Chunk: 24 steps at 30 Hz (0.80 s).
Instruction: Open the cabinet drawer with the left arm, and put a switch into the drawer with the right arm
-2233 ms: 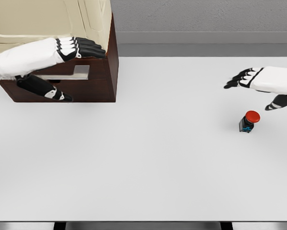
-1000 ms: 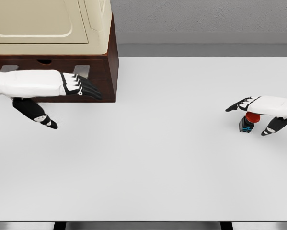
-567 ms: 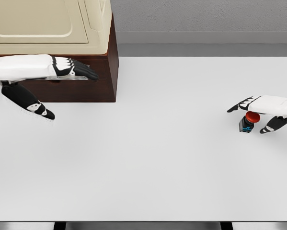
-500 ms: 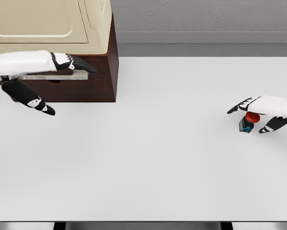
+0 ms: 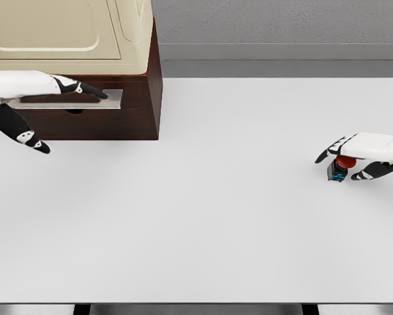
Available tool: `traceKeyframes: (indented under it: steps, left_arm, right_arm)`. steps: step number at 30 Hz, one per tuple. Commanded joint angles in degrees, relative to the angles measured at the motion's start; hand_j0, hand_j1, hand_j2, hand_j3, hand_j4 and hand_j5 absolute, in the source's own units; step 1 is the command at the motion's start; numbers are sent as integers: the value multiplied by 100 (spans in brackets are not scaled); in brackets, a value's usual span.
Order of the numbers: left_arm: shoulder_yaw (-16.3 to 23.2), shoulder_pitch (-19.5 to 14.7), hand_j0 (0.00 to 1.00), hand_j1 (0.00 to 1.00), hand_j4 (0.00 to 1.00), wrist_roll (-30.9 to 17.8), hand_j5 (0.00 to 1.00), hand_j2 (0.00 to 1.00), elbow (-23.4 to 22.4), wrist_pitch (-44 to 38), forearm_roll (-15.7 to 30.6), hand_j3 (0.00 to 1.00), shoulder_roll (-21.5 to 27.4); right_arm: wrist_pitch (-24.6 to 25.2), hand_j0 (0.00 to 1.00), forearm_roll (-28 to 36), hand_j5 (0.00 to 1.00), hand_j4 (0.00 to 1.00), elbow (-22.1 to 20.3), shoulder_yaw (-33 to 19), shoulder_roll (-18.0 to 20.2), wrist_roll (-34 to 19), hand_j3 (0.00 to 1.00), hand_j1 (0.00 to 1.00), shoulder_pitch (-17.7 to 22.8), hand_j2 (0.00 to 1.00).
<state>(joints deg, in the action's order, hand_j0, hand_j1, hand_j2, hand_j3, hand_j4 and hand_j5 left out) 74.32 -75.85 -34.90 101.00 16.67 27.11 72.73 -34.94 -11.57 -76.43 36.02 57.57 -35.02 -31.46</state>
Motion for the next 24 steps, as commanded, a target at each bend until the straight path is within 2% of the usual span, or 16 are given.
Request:
traceKeyframes:
  steps: [1,6,9,11,17,24]
  left_arm:
    - [-75,0,100,100,100,-10,100,100,-2,-120,22,100,13]
    - [-49,-18,100,100,100,-10,100,100,-2,-823,110,100,-48]
    - [-40,-9,100,100,100,-10,100,100,-2,-832,295,100,-57]
    - [-31,-9,100,100,100,-10,100,100,-10,-850,383,100,-48]
    - [13,26,100,100,100,-10,100,100,-89,-1904,515,100,-198]
    - [-31,88,100,100,100,-10,100,100,-239,-2027,576,100,-224]
  right_arm:
    - [14,72,32,72,72,5,-7,9,2,72,72,0,72]
    - [14,72,32,72,72,14,-7,9,2,72,72,-18,72]
    - [14,72,32,72,72,23,-7,9,2,72,72,-18,72]
    - [13,65,32,65,65,23,-7,9,2,65,65,-18,65]
    - [14,59,32,59,59,32,-7,9,2,59,59,0,59]
    - [14,51,32,51,51,32,-7,9,2,51,51,9,51]
